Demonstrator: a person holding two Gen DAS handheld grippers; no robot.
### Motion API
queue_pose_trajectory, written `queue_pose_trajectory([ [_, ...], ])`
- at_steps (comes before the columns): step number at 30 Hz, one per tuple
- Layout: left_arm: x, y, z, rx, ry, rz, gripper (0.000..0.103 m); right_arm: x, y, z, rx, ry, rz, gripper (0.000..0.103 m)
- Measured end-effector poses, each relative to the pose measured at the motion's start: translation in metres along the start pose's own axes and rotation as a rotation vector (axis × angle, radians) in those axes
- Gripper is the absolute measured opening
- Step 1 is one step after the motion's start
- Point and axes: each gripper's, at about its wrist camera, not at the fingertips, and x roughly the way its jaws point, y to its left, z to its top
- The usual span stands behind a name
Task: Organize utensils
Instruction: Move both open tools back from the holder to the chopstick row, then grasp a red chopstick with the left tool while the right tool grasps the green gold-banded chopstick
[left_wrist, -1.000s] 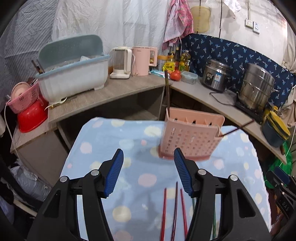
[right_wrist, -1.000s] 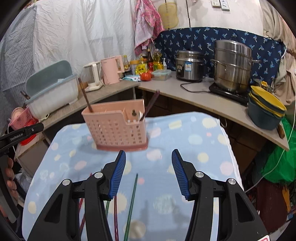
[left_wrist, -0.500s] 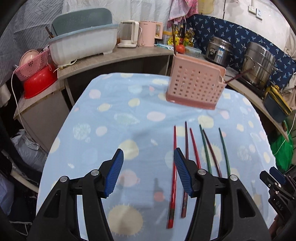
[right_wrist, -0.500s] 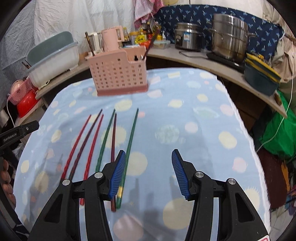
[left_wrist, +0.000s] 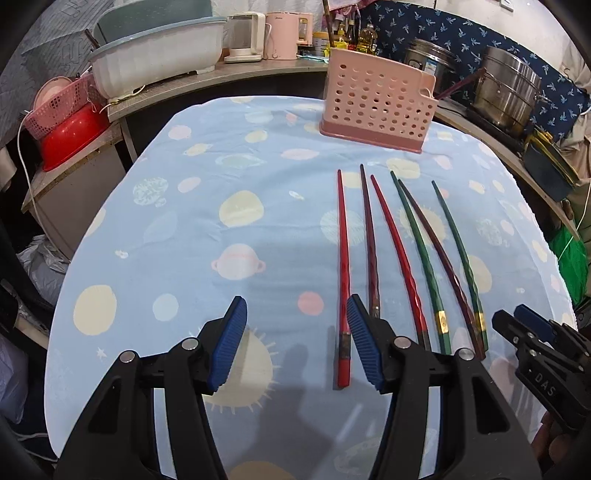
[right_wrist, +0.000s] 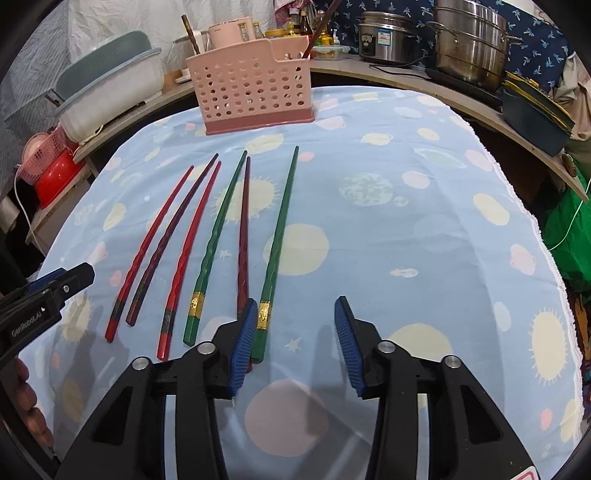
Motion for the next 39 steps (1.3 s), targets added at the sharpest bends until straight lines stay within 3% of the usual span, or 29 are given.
queue_pose_trajectory([
  [27, 0.015, -0.014, -0.024, 0.036, 0.047, -0.034, 0.050, 0.012, 0.007, -0.012, -0.054, 0.022, -0.022, 0.015],
  [37, 0.020, -0.014, -0.026, 0.043, 0.051, -0.031, 0.037, 0.011, 0.005, -0.015, -0.049, 0.023, -0.019, 0.013],
  [39, 0.020, -0.015, -0.026, 0.054, 0.047, -0.028, 0.030, 0.010, 0.004, -0.016, -0.044, 0.024, -0.016, 0.013],
])
